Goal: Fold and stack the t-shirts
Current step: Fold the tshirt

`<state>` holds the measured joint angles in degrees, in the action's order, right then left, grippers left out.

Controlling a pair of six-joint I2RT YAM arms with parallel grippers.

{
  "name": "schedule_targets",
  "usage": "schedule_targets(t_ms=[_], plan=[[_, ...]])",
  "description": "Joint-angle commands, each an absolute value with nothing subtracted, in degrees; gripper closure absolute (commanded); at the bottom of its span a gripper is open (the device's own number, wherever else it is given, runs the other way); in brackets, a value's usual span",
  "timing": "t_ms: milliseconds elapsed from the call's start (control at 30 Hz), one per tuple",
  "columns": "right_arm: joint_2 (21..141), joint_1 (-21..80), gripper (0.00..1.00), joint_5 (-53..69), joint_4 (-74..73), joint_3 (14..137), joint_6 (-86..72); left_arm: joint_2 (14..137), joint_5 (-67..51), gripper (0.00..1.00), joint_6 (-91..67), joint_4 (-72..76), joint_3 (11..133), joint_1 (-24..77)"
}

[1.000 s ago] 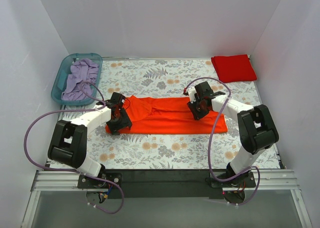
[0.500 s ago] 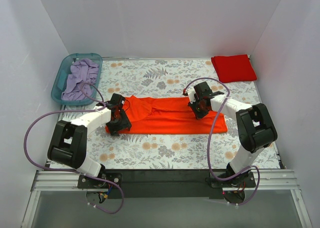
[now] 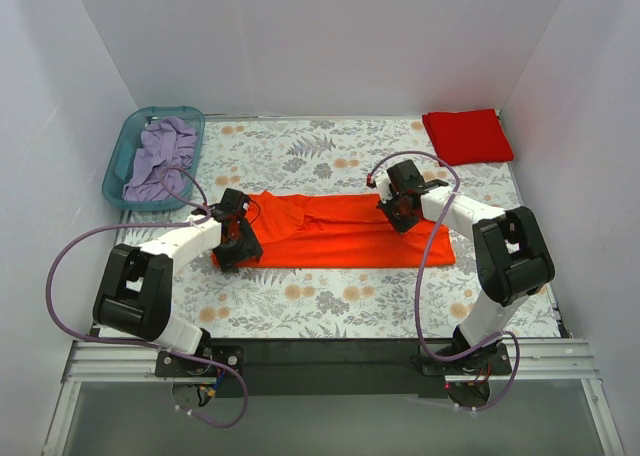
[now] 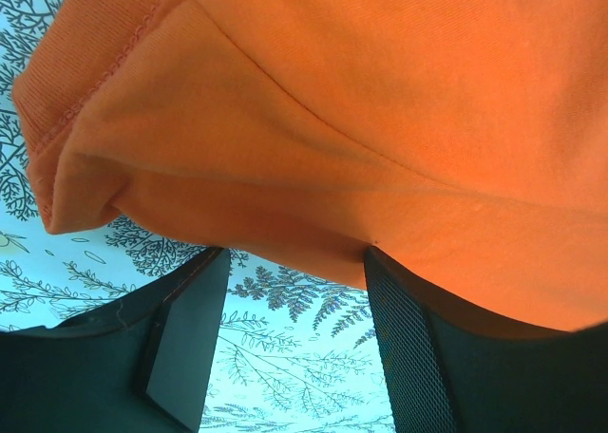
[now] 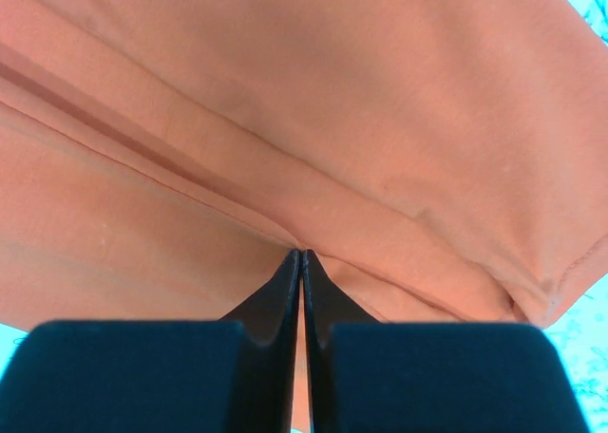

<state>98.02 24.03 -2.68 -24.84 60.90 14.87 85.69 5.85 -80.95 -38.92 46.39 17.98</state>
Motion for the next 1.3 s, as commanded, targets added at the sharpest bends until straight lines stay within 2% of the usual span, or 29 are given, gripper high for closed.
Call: schedule_targets(t_ms=[0, 67, 233, 567, 900, 1267], plan=[[98.3, 23.6, 0.92, -4.7, -25.4, 63.8, 14.8, 86.6, 8.0, 0.42, -80.8, -40.4, 43.3, 18.2], [98.8, 23.6, 0.87, -4.8, -25.5, 64.1, 14.6, 86.6, 7.9, 0.43, -80.8, -40.4, 43.3, 18.2], [100.0, 23.4, 0.82, -7.6, -25.2, 64.9, 13.4, 86.4, 7.8, 0.43, -80.8, -40.4, 43.2, 18.2], [95.8, 21.8, 0.77, -10.7, -25.4, 64.2, 9.1, 85.7, 7.8, 0.42, -80.9, -40.4, 43.7, 18.2], [89.0, 16.6, 0.76, -9.8, -25.9, 57.5, -1.8, 85.4, 7.9, 0.43, -80.9, -40.3, 43.4, 18.2], [91.4, 7.5, 0.77, -1.7, -20.8, 53.8, -8.0, 85.5, 8.0, 0.43, -80.9, -40.1, 42.7, 18.1]])
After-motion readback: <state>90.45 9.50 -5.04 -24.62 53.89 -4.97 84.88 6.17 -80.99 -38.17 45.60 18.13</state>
